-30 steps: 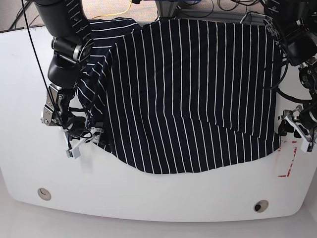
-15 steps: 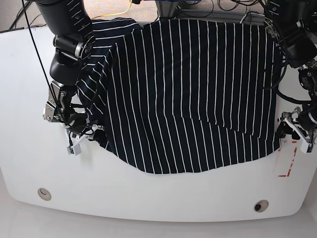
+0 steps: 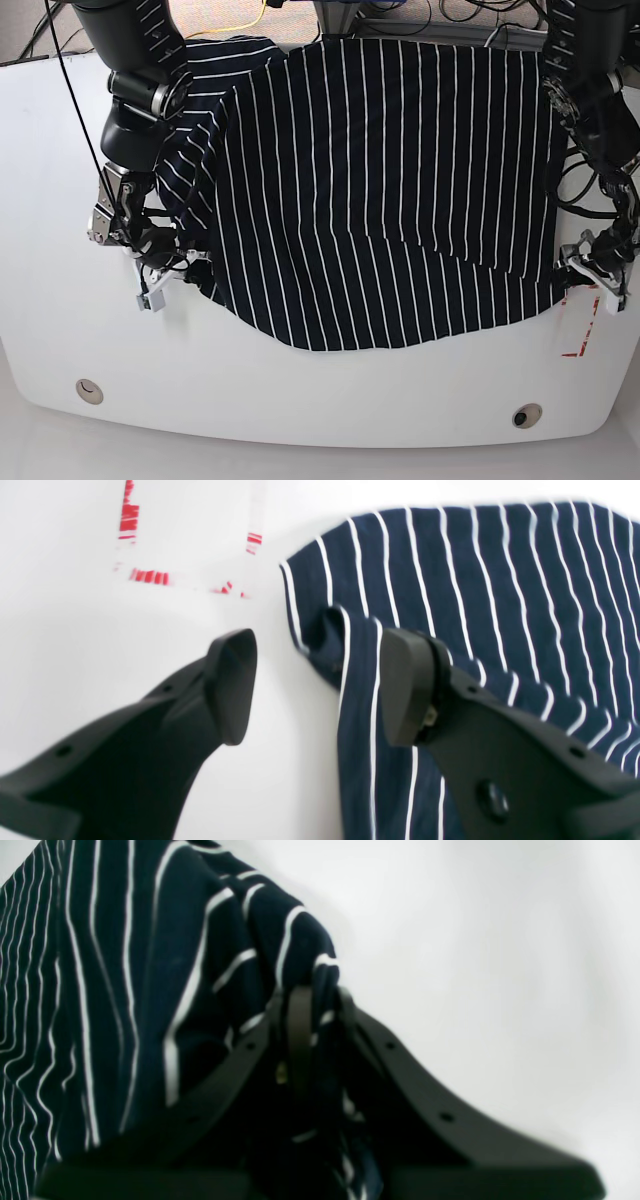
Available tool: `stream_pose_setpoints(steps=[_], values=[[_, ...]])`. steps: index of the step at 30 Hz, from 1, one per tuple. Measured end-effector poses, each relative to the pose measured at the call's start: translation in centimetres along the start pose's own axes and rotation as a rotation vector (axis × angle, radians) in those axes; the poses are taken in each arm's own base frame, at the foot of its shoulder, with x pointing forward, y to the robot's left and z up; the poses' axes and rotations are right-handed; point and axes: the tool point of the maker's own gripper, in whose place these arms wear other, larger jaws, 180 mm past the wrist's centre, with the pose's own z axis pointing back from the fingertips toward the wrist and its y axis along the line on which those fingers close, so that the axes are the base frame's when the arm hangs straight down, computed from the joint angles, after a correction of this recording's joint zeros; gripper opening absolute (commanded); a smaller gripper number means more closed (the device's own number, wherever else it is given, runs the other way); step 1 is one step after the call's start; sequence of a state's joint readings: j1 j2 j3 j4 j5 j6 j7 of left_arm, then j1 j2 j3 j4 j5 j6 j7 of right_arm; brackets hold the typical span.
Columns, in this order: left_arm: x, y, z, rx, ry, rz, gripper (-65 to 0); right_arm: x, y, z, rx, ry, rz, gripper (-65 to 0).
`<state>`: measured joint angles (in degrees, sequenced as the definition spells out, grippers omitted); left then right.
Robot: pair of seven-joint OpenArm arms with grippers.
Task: Layout the t-shirt on the table in an organized manner, then fold the t-shirt properly
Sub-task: 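Slide both grippers along the shirt edge and close on the fabric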
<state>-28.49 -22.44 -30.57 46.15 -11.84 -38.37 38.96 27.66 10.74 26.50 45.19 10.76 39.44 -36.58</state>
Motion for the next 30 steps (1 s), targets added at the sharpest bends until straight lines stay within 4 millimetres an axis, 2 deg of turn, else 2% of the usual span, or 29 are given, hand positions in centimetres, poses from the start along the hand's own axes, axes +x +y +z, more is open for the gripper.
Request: stream_pose_setpoints(steps=[6, 12, 17, 22, 24, 26, 30], values=[[0.0, -0.3, -1.7, -0.017, -0.019, 0.043, -28.5, -0.5, -0.2, 0.1, -0.001, -0.001, -0.006, -58.7], [-1.0, -1.1, -3.4, -0.053, -0.018, 0.124, -28.5, -0.5, -0.1, 0.0, -0.001, 0.000, -0.006, -58.7], [-2.4, -0.7, -4.0, -0.018, -0.003, 0.183, -28.5, -0.5, -0.1, 0.0, 0.001, -0.002, -0.009, -58.7], [-2.4, -0.4, -4.0, -0.004, -0.008, 0.194, -29.4, -0.5, -0.1, 0.0, 0.001, -0.002, -0.009, -58.8], [-2.4, -0.6, -4.1, -0.006, -0.008, 0.195, -32.8, -0.5, -0.1, 0.0, 0.001, -0.001, -0.009, -59.0], [-2.5, -1.0, -4.3, -0.014, -0.011, 0.199, -39.4, -0.5, -0.1, 0.0, 0.002, -0.001, -0.010, -59.0], [-2.8, -1.7, -4.7, -0.027, 0.001, 0.200, -58.2, -0.5, 0.0, 0.1, 0.004, 0.002, -0.012, -59.3]])
